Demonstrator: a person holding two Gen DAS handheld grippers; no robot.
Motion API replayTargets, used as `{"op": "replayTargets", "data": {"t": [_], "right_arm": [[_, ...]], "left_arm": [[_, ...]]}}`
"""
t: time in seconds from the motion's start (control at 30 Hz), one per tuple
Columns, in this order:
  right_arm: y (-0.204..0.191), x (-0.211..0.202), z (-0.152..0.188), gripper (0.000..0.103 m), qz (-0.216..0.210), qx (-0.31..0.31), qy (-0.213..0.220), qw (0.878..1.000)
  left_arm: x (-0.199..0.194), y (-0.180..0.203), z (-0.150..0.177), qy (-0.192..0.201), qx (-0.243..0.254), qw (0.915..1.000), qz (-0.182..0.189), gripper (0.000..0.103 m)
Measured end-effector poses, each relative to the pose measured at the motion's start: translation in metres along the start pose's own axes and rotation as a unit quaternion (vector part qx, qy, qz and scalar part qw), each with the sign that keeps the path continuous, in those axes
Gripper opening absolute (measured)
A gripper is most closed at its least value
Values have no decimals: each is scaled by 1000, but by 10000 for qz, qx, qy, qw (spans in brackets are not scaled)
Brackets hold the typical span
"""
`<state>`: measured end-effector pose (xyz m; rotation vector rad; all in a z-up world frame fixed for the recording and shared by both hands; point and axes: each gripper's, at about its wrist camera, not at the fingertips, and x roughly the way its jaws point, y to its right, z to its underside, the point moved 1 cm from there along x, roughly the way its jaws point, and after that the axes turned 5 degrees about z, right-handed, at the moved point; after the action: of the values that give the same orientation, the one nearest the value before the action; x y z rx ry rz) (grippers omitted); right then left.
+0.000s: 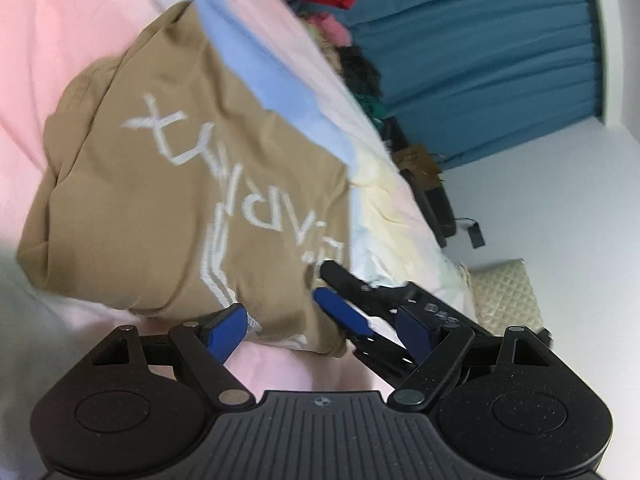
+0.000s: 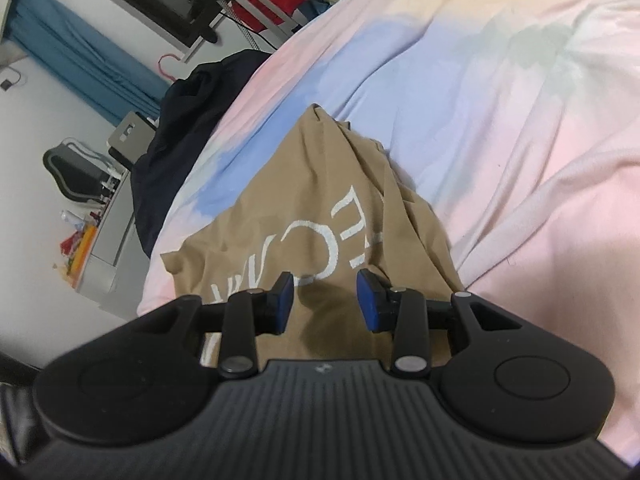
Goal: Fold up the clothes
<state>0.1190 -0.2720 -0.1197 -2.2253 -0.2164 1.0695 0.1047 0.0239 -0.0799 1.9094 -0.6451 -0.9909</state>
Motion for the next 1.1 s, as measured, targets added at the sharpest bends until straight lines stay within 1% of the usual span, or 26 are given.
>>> {"op": "replayTargets", "data": {"t": [0.03, 0.13, 0.2, 0.3, 0.33, 0.4, 0.47, 0.5, 0.53, 0.57, 0.63, 0.73, 0.8, 0.83, 0.93, 1.0, 1.03, 1.1], "right_arm": [[0, 0, 0, 37, -2, 17, -1, 10000], [1, 1, 1, 37, -3, 57, 2, 10000], [1, 1, 1, 37, -4, 73, 8, 10000], [2, 1, 0, 37, -10, 98, 13, 10000], [2, 1, 0, 37, -12, 106, 15, 9999], [2, 1, -1, 37, -16, 123, 19, 9999], [3, 1, -1, 38, -20, 139, 22, 9999], [3, 1, -1, 38, -22, 147, 24, 9999], [3, 1, -1, 38, -24, 156, 26, 9999], [3, 1, -2, 38, -27, 164, 27, 9999], [3, 1, -2, 38, -31, 180, 31, 9998], [4, 1, -3, 37, -45, 198, 33, 9998], [4, 0, -3, 37, -58, 208, 34, 9998], [5, 0, -3, 37, -65, 212, 35, 9997], [5, 0, -3, 37, -84, 227, 36, 9997], [6, 0, -3, 37, -95, 250, 39, 9996], [7, -1, -4, 37, -99, 270, 42, 9996], [8, -1, -4, 37, -120, 320, 19, 9994]], "left_arm": [[0, -4, 0, 31, -163, 9999, 41, 83], [-3, -6, -1, 61, -332, 9993, 128, 83], [-5, -6, 2, -20, -468, 9987, 200, 83], [0, -3, 8, -287, -549, 9973, 397, 83], [3, -2, 10, -322, -480, 9978, 337, 83], [9, -5, 11, -303, -331, 9990, 75, 83], [11, -19, 11, 26, -450, 9985, -298, 83], [12, -26, 11, 194, -513, 9973, -485, 78], [12, -35, 10, 302, -710, 9957, -513, 75], [9, -41, 9, 416, -927, 9939, -429, 74], [0, -42, 7, 644, -1091, 9913, -347, 74], [-15, -38, 7, 1019, -973, 9887, -522, 73], [-25, -35, 7, 1286, -957, 9855, -554, 70], [-29, -31, 6, 1385, -865, 9852, -529, 70], [-37, -11, 10, 1725, -291, 9833, -496, 68], [-39, 1, 13, 1847, 92, 9810, -581, 68], [-37, 2, 13, 1820, 151, 9810, -662, 68], [-35, -9, 11, 1686, -179, 9815, -894, 66]]}}
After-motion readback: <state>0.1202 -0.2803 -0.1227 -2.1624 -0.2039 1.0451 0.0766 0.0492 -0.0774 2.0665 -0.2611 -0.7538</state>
